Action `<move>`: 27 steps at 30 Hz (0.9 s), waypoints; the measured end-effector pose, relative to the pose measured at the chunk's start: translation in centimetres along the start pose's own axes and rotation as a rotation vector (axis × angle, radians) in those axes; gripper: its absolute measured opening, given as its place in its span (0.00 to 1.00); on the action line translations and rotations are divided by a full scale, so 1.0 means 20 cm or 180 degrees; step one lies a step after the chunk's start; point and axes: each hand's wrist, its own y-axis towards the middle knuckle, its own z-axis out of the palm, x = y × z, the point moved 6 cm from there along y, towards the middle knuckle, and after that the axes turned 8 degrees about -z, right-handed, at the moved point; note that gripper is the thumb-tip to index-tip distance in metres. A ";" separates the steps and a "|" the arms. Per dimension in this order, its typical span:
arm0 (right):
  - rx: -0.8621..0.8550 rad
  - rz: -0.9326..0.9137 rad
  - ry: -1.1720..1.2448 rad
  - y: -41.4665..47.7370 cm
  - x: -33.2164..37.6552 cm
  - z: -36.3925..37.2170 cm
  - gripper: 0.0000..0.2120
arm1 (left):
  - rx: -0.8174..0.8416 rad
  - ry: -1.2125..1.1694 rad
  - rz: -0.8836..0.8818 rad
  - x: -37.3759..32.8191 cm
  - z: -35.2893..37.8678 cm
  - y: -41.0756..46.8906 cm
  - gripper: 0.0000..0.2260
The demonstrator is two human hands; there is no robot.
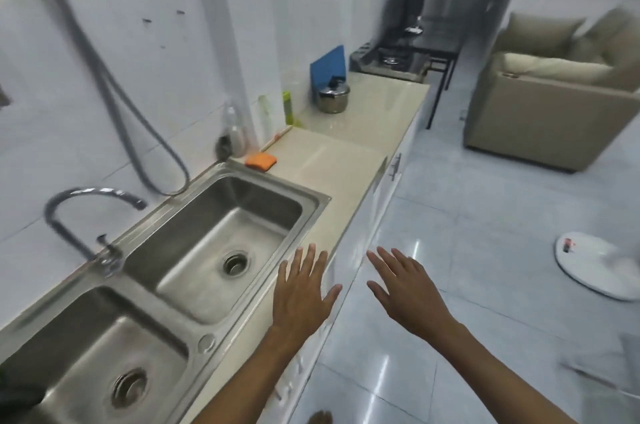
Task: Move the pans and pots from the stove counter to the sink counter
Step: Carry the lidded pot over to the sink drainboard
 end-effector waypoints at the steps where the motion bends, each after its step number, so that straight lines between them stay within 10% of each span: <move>1: -0.0004 0.0067 0.0001 0.05 -0.07 0.00 0.28 | -0.0008 -0.0059 0.0049 -0.04 0.02 0.10 0.36; 13: -0.0053 0.0775 -0.0191 0.75 -1.19 0.06 0.24 | 0.0322 0.0047 0.0837 -0.71 0.26 1.48 0.35; 27: 0.0430 0.0213 -0.0199 1.97 -2.60 0.13 0.26 | 0.0210 0.0046 0.0049 -1.28 0.45 3.01 0.36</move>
